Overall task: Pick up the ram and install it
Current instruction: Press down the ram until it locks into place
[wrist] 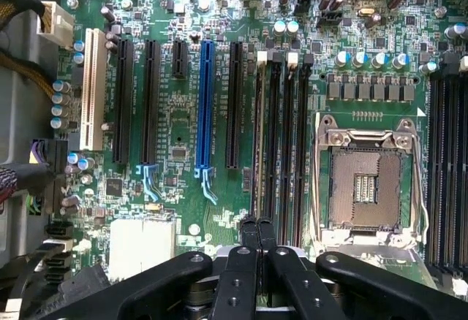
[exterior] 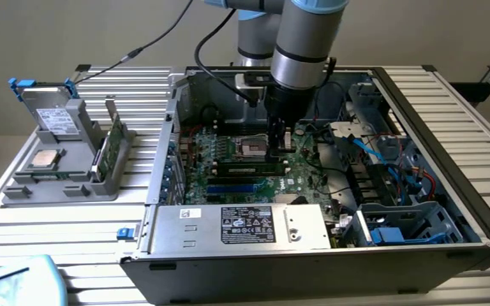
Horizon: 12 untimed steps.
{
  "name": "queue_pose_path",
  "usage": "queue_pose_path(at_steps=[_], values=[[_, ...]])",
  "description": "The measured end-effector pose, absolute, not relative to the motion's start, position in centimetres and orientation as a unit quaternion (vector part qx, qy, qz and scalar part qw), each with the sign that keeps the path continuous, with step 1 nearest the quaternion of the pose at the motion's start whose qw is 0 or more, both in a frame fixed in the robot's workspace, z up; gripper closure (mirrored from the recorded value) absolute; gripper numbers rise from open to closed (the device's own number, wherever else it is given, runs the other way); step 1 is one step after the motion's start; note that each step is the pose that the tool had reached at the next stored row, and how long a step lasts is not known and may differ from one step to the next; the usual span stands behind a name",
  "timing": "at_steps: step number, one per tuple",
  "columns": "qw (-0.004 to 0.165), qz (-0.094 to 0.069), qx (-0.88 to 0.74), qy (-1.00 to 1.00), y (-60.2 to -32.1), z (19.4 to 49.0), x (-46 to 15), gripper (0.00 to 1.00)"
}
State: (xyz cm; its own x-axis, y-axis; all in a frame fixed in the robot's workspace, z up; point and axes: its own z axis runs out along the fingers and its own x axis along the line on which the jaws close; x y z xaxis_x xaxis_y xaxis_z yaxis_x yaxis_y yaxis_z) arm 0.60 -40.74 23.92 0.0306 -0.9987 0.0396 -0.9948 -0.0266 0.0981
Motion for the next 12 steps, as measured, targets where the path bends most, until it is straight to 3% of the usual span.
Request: queue_pose_path(at_steps=[12], values=[[0.049, -0.02, 0.716, -0.696, -40.56, 23.16, 0.61, 0.89]])
